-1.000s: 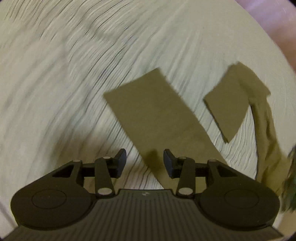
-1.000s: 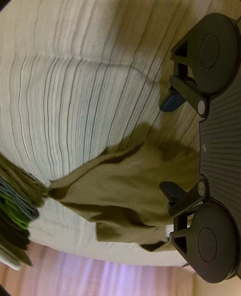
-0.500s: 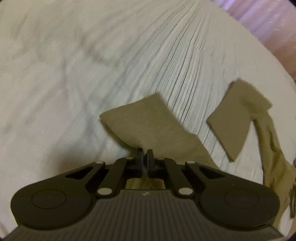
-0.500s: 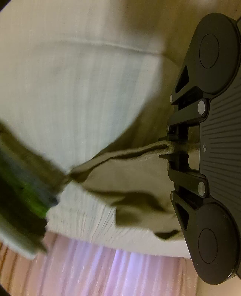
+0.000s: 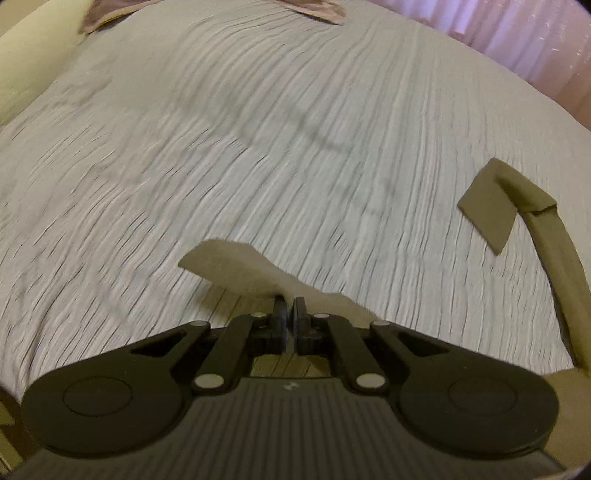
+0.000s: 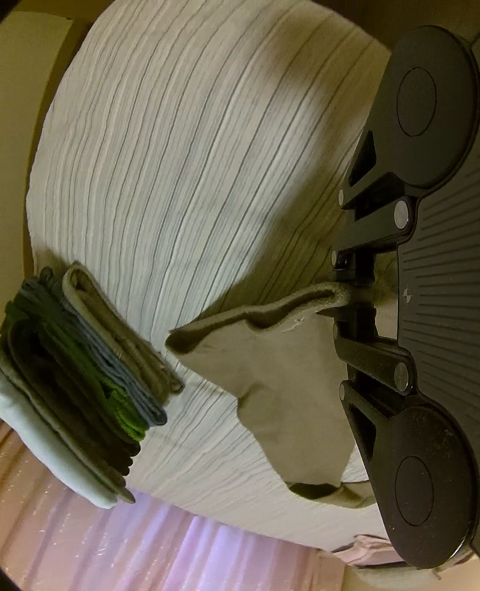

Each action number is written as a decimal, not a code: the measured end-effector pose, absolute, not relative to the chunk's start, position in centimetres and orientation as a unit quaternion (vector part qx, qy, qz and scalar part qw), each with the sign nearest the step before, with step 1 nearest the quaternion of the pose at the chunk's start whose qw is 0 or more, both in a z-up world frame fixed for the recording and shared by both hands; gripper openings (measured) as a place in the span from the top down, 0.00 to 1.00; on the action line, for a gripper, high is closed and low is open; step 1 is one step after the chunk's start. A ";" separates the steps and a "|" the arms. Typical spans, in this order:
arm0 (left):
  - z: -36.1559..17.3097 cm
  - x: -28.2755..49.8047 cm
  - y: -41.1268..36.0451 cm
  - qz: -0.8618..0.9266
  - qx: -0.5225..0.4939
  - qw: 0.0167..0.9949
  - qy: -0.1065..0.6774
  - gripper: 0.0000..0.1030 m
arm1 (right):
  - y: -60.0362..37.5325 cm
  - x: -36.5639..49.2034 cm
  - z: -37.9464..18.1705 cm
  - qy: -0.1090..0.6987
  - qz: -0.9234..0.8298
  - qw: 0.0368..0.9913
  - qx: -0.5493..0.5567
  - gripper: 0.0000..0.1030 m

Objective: Fold clothes

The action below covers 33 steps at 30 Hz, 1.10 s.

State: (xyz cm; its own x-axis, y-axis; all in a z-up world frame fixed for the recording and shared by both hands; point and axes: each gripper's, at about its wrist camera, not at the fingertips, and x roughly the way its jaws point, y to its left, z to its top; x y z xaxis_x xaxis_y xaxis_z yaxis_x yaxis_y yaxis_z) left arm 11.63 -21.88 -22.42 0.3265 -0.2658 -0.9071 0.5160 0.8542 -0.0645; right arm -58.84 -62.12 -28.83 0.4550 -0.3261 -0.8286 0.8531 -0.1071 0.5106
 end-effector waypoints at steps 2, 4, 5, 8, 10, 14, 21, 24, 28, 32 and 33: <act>-22.4 10.5 -20.3 -0.236 0.127 0.808 0.525 0.97 | -61.6 -60.0 -29.1 0.243 -0.465 0.625 0.578 0.94; -23.4 9.4 -19.2 -0.228 0.138 0.807 0.528 0.97 | -61.2 -61.0 -29.8 0.256 -0.462 0.617 0.583 0.94; -24.5 8.8 -19.0 -0.227 0.148 0.802 0.533 0.96 | -61.1 -61.3 -30.5 0.263 -0.459 0.612 0.587 0.94; -28.4 7.1 -19.4 -0.176 0.231 0.782 0.551 0.83 | -60.9 -61.3 -33.6 0.294 -0.452 0.592 0.599 0.93; -29.5 6.3 -19.4 -0.148 0.251 0.775 0.561 0.82 | -61.1 -60.8 -35.0 0.347 -0.470 0.564 0.583 0.54; -27.2 5.5 -19.8 -0.171 0.217 0.797 0.538 0.82 | -61.0 -60.2 -33.8 0.388 -0.536 0.558 0.500 0.26; -25.8 6.3 -31.5 -0.368 0.202 0.772 0.477 0.65 | -60.9 -59.9 -32.0 0.287 -0.588 0.541 0.528 0.26; -27.6 7.8 -37.7 -0.416 0.119 0.743 0.510 0.59 | -60.5 -57.8 -32.0 0.283 -0.585 0.540 0.535 0.26; -31.6 10.2 -45.0 -0.415 0.043 0.721 0.554 0.56 | -59.8 -56.0 -32.5 0.271 -0.580 0.532 0.554 0.26; -35.7 12.5 -49.4 -0.371 0.011 0.713 0.594 0.58 | -59.2 -55.0 -32.9 0.276 -0.583 0.518 0.562 0.26; -36.7 13.0 -50.3 -0.359 0.010 0.714 0.601 0.63 | -59.2 -54.8 -33.1 0.280 -0.585 0.513 0.562 0.26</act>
State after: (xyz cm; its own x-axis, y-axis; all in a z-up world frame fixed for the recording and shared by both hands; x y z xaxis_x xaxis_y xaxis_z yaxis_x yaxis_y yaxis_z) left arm 13.01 -50.25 -36.73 0.0204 -0.5010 -0.8652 0.5239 0.7424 -0.4175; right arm -54.84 -59.20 -33.05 0.1585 -0.2868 -0.9448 0.9153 -0.3163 0.2495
